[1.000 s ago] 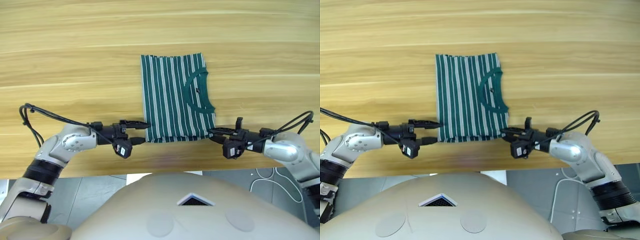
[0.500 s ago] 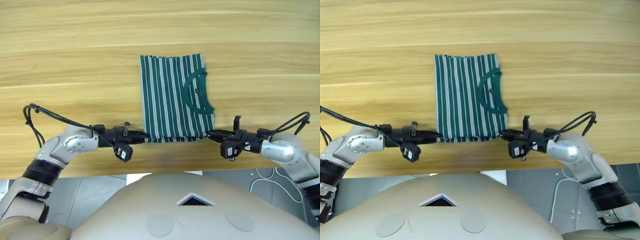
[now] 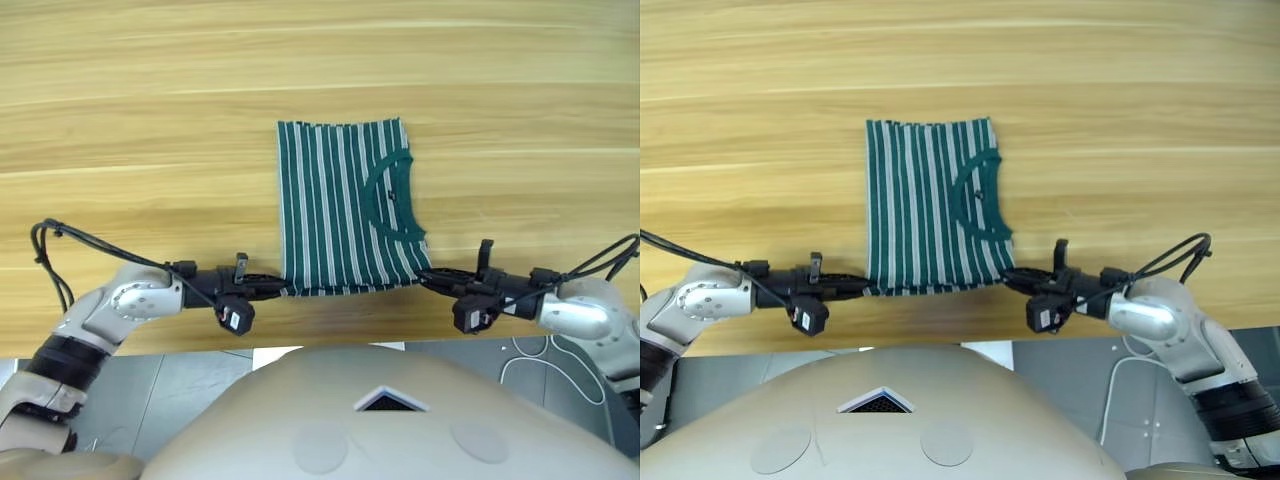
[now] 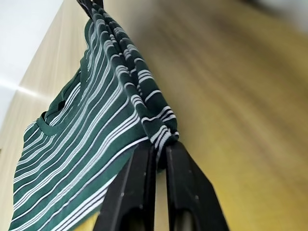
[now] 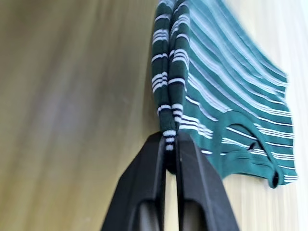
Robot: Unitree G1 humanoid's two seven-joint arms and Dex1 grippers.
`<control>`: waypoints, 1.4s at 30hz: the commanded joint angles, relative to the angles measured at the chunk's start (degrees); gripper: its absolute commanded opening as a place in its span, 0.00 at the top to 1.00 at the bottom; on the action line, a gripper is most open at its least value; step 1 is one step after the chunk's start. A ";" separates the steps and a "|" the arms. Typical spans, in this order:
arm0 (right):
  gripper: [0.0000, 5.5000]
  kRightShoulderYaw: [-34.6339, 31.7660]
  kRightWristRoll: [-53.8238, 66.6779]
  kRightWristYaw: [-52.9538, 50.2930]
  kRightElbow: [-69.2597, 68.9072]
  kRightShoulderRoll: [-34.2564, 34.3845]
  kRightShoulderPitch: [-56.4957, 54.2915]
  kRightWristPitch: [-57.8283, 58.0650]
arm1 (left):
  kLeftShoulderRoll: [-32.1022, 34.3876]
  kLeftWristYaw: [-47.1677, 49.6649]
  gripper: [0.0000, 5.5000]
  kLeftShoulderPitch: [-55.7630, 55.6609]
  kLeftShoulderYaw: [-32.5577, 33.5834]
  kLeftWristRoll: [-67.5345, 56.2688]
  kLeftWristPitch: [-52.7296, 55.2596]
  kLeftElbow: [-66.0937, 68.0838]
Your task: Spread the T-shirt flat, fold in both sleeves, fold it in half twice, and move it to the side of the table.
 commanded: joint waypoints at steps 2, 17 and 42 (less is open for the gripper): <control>0.98 -5.82 6.71 1.44 -3.21 -4.22 6.08 -4.06 | 5.88 -1.73 0.97 4.77 0.33 -8.32 -2.85 -3.74; 0.98 -8.70 7.07 0.95 -3.30 0.00 4.43 -1.13 | -0.02 -4.79 0.97 -0.12 1.50 -21.42 0.50 3.24; 0.98 7.49 -20.25 -15.27 23.30 21.25 -32.01 16.49 | -26.96 4.94 0.97 -23.07 9.71 -10.37 16.73 32.75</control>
